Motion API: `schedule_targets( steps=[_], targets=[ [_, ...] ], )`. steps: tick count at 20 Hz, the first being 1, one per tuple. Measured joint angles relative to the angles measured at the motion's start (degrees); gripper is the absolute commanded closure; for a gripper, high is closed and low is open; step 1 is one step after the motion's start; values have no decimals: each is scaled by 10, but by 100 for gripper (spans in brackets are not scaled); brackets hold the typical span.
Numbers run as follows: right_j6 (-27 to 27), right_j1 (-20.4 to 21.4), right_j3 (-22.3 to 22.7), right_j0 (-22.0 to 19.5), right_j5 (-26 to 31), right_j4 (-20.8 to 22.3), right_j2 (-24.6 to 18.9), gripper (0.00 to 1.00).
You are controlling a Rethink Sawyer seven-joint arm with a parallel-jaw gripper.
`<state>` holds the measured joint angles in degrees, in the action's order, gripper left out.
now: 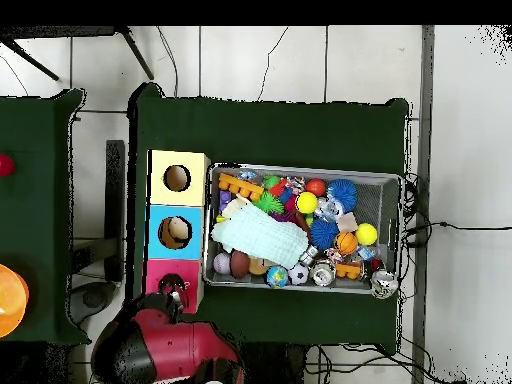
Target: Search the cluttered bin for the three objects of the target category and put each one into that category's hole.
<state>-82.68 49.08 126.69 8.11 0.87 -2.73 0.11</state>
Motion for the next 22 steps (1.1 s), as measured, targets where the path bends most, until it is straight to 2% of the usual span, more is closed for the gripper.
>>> schedule_targets(
  steps=[12,22],
  targets=[
    [0,-12,-4,32,-32,-5,31,100],
    [0,-12,-8,50,-35,-6,50,100]
  ],
)
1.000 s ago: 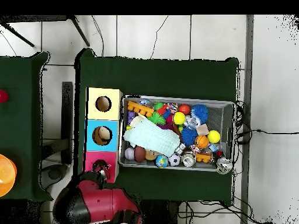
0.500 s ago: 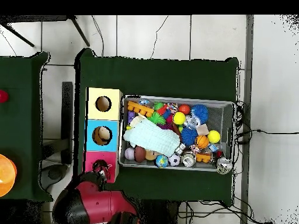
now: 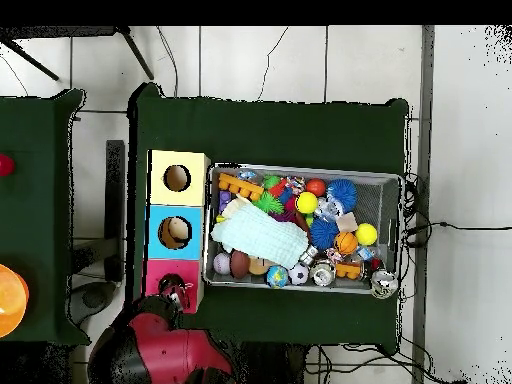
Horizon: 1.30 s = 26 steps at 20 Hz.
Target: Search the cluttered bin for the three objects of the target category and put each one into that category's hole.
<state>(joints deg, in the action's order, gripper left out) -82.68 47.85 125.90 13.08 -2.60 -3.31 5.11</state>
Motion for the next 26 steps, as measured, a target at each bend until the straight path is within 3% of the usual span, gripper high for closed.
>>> schedule_targets(
  steps=[26],
  targets=[
    [0,13,-37,8,-2,0,34,100]
  ],
)
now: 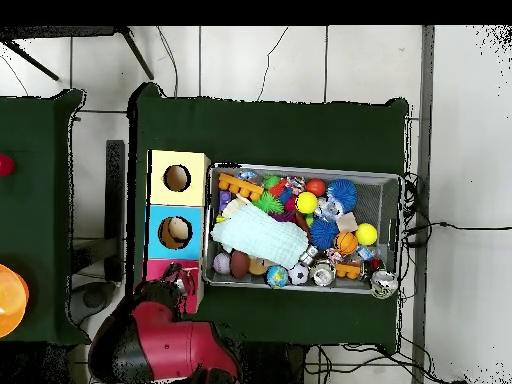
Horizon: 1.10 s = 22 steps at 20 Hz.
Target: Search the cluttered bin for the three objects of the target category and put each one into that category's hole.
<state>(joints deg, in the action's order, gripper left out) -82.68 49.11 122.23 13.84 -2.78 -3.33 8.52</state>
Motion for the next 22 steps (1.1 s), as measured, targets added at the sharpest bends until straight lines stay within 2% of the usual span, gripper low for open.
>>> schedule_targets(
  steps=[7,16,22],
  targets=[
    [0,-5,-5,6,0,-2,1,100],
    [0,-50,-6,34,-7,-17,1,100],
    [0,-54,-5,45,-18,-26,11,100]
  ],
)
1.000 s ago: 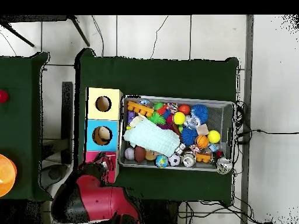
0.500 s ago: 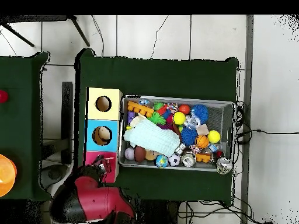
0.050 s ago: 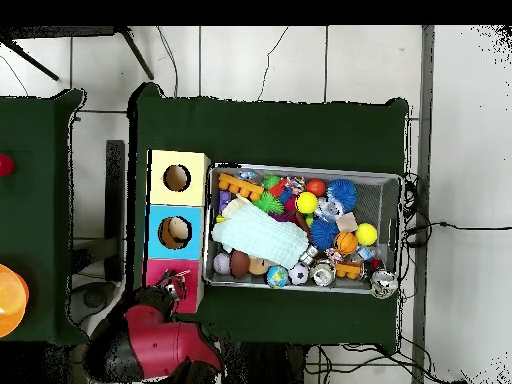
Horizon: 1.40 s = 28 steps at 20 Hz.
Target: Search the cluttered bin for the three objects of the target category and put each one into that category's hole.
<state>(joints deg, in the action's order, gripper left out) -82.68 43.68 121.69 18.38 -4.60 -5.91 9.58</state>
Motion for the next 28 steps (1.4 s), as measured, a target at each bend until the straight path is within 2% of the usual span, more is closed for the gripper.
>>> schedule_targets(
  steps=[14,28],
  targets=[
    [0,-18,-10,52,0,-49,43,100],
    [0,-41,-57,98,83,-82,90,100]
  ],
)
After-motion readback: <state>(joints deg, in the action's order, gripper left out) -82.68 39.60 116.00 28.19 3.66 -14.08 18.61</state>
